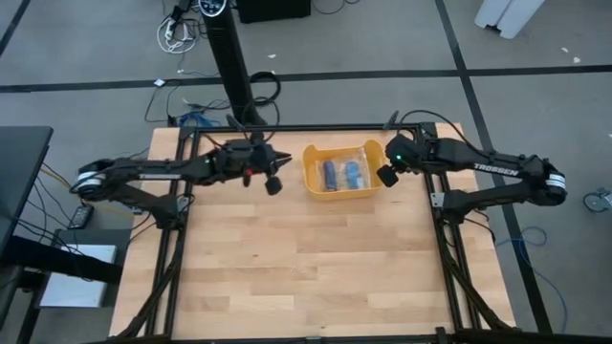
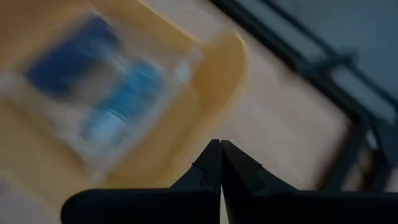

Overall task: Roll bandage
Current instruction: Return to Home Position

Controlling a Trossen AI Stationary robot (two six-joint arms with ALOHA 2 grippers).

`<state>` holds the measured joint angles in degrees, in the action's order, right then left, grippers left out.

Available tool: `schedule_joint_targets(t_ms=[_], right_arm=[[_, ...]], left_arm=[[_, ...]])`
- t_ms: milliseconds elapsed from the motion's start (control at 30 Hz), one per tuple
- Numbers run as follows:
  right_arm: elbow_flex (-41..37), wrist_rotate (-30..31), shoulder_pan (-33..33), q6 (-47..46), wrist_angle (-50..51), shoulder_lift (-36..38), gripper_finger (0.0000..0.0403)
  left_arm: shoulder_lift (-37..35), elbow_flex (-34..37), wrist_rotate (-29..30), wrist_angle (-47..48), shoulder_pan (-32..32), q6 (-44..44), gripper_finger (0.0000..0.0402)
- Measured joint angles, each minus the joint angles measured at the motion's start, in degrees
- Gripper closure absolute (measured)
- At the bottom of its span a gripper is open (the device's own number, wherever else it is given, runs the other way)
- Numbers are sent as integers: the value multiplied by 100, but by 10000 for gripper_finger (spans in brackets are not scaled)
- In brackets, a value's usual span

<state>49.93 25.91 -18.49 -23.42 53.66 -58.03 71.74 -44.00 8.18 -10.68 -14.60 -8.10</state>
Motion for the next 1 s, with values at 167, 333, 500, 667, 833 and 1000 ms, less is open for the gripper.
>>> schedule_joint_targets(t_ms=[167,333,500,667,833,1000], right_arm=[[-427,-37,453,861,-1409,486,402],[-1112,-906,872,2030,-3168,859,402],[-2033,-2586,1212,2977,-5368,969,402],[-3013,-2897,1475,3259,-7088,970,403],[-3742,-2882,1731,3252,-7949,1191,403],[-4182,-2588,1996,3250,-8040,1875,403]], left_arm=[[-957,939,-726,-760,235,-181,354],[-1971,1815,-907,-1279,411,-179,354],[-2844,2164,-807,-843,599,-179,354],[-3615,2499,-629,-628,833,-179,353],[-4386,2747,-318,-72,1035,-203,354],[-5360,2845,-21,954,1166,-178,353]])
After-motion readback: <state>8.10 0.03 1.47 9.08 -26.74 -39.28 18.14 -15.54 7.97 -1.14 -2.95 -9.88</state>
